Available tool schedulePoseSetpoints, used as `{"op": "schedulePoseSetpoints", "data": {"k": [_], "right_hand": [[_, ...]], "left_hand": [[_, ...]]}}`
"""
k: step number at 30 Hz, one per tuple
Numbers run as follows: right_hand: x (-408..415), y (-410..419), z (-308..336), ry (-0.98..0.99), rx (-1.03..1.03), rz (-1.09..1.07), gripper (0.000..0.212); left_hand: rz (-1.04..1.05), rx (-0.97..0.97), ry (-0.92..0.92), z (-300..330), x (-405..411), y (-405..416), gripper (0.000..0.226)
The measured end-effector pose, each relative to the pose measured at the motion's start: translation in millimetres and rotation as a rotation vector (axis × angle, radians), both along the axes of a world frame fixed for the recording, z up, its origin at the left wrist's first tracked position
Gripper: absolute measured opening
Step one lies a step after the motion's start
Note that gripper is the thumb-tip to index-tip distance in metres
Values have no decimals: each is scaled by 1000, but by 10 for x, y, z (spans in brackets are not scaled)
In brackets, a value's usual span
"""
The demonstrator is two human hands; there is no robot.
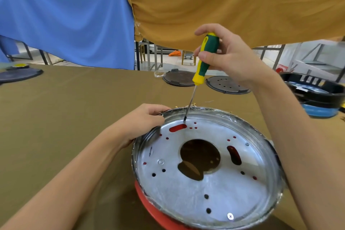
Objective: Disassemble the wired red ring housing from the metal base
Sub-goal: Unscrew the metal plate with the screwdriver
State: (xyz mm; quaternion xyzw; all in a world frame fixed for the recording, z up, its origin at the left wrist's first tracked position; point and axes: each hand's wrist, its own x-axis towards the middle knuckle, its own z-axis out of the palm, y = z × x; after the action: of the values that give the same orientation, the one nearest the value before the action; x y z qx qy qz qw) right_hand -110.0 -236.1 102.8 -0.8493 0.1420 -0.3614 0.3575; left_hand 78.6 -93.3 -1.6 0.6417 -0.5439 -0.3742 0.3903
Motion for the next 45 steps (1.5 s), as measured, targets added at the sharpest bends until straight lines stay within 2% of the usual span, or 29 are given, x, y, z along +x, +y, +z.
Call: {"op": "schedulePoseSetpoints", "data": {"k": [3, 5, 7, 11, 13, 16, 17, 19, 24, 29, 31, 34, 37, 40, 43, 45], "right_hand": [[86, -8, -46, 113, -252, -344, 36], [130, 14, -32, 109, -367, -474, 41], [101, 26, -4, 67, -318, -439, 42], [-20, 64, 39, -20, -49, -27, 49], [17, 106, 45, 2, -32, -10, 45], [120, 170, 13, 112, -299, -240, 29], [140, 182, 0, 139, -406, -297, 31], [162, 204, 0, 144, -482, -298, 34], [98, 81, 43, 106, -336, -137, 28], [-80, -37, 44, 34, -7, 211, 38], [-28, -47, 32, 86, -34, 114, 38], [90, -16, 2, 147, -293, -215, 35], [118, 20, 30, 119, -358, -257, 37], [63, 13, 70, 118, -302, -94, 42], [-25, 22, 64, 32, -2, 245, 54], [-56, 24, 59, 14, 140, 342, 57]], "left_hand": [[-3, -4, -10, 3, -3, -4, 42], [-9, -2, -15, 5, -5, -6, 41], [-13, -4, -14, 9, -10, -1, 39], [-21, -4, -7, 5, -10, 1, 38], [-18, -2, -9, 10, -6, -4, 38], [-19, 4, -15, 9, -8, -15, 39], [-21, 4, -23, 11, -10, -12, 39], [-22, -5, -41, 18, -16, -5, 38], [-14, 5, -25, 17, -21, 7, 37], [-17, -9, -3, 19, -24, 9, 37], [-13, -17, 1, 10, -21, 7, 38], [-15, -16, 6, 4, -19, 1, 41], [-20, -12, 0, 13, -24, -2, 40], [-23, -4, -4, 15, -26, 3, 38], [-25, -4, -13, 24, -30, 6, 39], [-24, 2, -17, 26, -24, 4, 39]]}}
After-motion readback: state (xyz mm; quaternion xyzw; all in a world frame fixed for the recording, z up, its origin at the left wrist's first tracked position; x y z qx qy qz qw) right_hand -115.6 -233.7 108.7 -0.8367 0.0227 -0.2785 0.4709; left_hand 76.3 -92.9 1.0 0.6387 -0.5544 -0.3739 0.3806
